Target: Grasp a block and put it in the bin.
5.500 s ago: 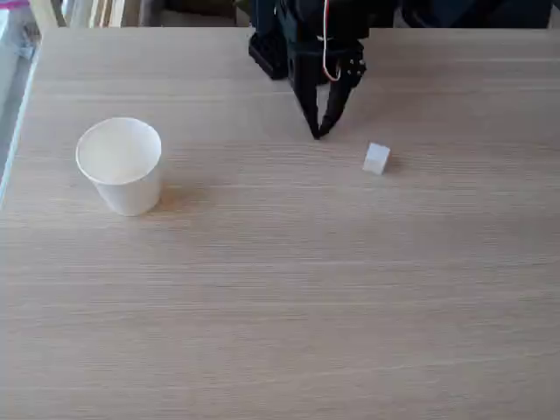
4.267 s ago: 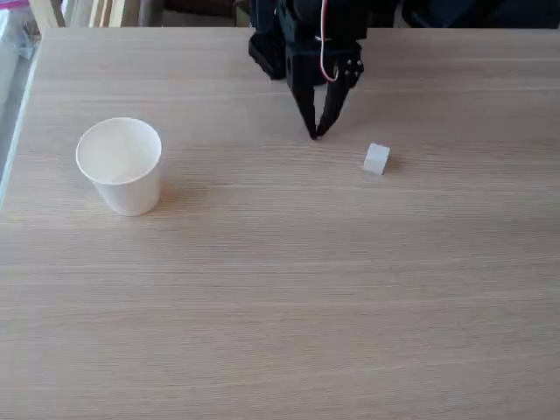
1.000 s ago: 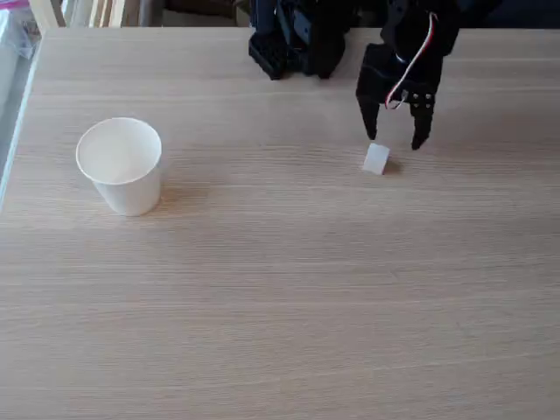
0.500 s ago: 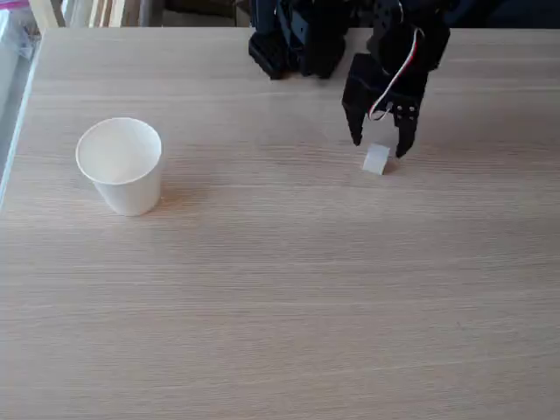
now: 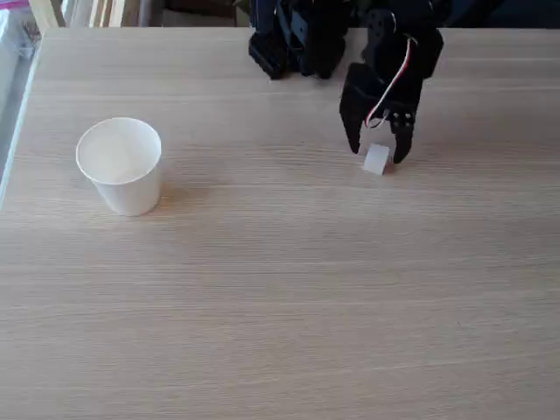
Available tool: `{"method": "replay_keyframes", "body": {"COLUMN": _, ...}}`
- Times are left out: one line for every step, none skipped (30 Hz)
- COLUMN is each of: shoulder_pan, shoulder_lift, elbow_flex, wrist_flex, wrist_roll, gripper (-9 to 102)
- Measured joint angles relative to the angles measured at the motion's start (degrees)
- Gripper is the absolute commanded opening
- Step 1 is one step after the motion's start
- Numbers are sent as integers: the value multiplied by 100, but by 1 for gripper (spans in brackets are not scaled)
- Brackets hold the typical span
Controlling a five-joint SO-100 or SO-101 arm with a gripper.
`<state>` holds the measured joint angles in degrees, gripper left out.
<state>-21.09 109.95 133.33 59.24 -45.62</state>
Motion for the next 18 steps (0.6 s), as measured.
{"method": "replay_keyframes", "body": {"shoulder_pan": -18, "shoulder_lift": 0, "elbow_flex": 0, "wrist_flex": -9, "wrist_roll": 0, "gripper": 31}}
{"method": "replay_keyframes", "body": {"shoulder_pan": -26, "shoulder_lift": 0, "elbow_flex": 0, "wrist_flex": -35, "wrist_roll": -9, "gripper": 30}}
{"method": "replay_keyframes", "body": {"shoulder_pan": -26, "shoulder_lift": 0, "elbow_flex": 0, "wrist_flex": -53, "wrist_roll": -44, "gripper": 30}}
{"method": "replay_keyframes", "body": {"shoulder_pan": -18, "shoulder_lift": 0, "elbow_flex": 0, "wrist_flex": -88, "wrist_roll": -70, "gripper": 30}}
{"method": "replay_keyframes", "body": {"shoulder_pan": -18, "shoulder_lift": 0, "elbow_flex": 9, "wrist_flex": -114, "wrist_roll": -105, "gripper": 30}}
{"method": "replay_keyframes", "body": {"shoulder_pan": -9, "shoulder_lift": 0, "elbow_flex": 18, "wrist_flex": -132, "wrist_roll": -132, "gripper": 30}}
{"method": "replay_keyframes", "body": {"shoulder_pan": -9, "shoulder_lift": -18, "elbow_flex": 18, "wrist_flex": -158, "wrist_roll": -158, "gripper": 29}}
{"method": "replay_keyframes", "body": {"shoulder_pan": -9, "shoulder_lift": -35, "elbow_flex": 18, "wrist_flex": -185, "wrist_roll": -193, "gripper": 29}}
{"method": "replay_keyframes", "body": {"shoulder_pan": -9, "shoulder_lift": -35, "elbow_flex": 18, "wrist_flex": -193, "wrist_roll": -220, "gripper": 28}}
{"method": "replay_keyframes", "body": {"shoulder_pan": 0, "shoulder_lift": -35, "elbow_flex": 18, "wrist_flex": -220, "wrist_roll": -255, "gripper": 28}}
{"method": "replay_keyframes", "body": {"shoulder_pan": 0, "shoulder_lift": -35, "elbow_flex": 18, "wrist_flex": -229, "wrist_roll": -281, "gripper": 27}}
{"method": "replay_keyframes", "body": {"shoulder_pan": 18, "shoulder_lift": -53, "elbow_flex": 18, "wrist_flex": -237, "wrist_roll": -299, "gripper": 26}}
{"method": "replay_keyframes", "body": {"shoulder_pan": 53, "shoulder_lift": -53, "elbow_flex": 26, "wrist_flex": -264, "wrist_roll": -308, "gripper": 24}}
{"method": "replay_keyframes", "body": {"shoulder_pan": 70, "shoulder_lift": -53, "elbow_flex": 26, "wrist_flex": -264, "wrist_roll": -308, "gripper": 23}}
{"method": "replay_keyframes", "body": {"shoulder_pan": 79, "shoulder_lift": -53, "elbow_flex": 26, "wrist_flex": -264, "wrist_roll": -316, "gripper": 22}}
{"method": "replay_keyframes", "body": {"shoulder_pan": 79, "shoulder_lift": -53, "elbow_flex": 26, "wrist_flex": -264, "wrist_roll": -343, "gripper": 21}}
{"method": "replay_keyframes", "body": {"shoulder_pan": 79, "shoulder_lift": -53, "elbow_flex": 53, "wrist_flex": -272, "wrist_roll": -352, "gripper": 18}}
{"method": "replay_keyframes", "body": {"shoulder_pan": 79, "shoulder_lift": -53, "elbow_flex": 62, "wrist_flex": -272, "wrist_roll": -360, "gripper": 18}}
